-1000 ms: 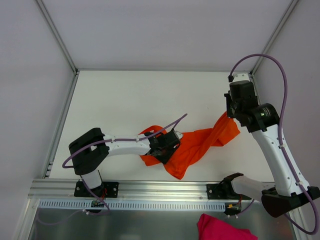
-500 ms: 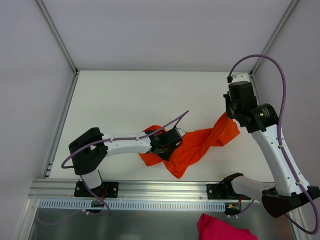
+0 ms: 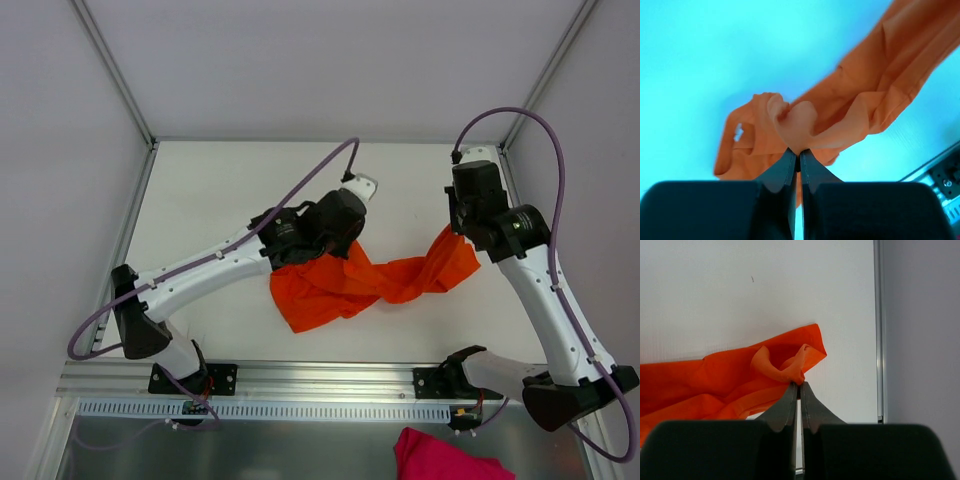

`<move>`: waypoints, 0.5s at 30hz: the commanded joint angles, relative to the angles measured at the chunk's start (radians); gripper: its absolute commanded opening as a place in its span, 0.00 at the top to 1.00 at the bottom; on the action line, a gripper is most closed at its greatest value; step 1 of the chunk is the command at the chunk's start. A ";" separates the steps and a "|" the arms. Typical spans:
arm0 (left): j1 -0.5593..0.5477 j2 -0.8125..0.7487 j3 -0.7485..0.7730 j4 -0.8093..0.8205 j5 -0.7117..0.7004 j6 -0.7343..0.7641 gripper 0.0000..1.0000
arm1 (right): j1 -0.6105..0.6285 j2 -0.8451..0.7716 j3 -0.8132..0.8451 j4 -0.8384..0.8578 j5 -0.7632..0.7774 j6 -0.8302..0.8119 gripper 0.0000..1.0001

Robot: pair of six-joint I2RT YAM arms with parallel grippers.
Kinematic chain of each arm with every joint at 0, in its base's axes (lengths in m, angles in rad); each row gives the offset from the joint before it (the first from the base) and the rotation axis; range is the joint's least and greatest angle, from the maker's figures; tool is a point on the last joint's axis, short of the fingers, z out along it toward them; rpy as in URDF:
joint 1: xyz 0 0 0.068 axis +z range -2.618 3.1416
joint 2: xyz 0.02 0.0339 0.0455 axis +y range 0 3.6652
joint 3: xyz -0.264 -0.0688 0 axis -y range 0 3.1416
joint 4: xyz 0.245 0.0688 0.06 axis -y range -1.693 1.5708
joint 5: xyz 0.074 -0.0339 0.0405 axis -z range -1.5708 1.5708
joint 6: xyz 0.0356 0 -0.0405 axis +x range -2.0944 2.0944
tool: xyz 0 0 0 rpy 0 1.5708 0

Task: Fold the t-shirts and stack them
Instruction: Flatten out the tshirt

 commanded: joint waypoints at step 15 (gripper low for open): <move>0.351 0.051 0.441 -0.081 -0.275 0.154 1.00 | -0.064 0.382 0.454 0.326 0.362 -0.232 0.99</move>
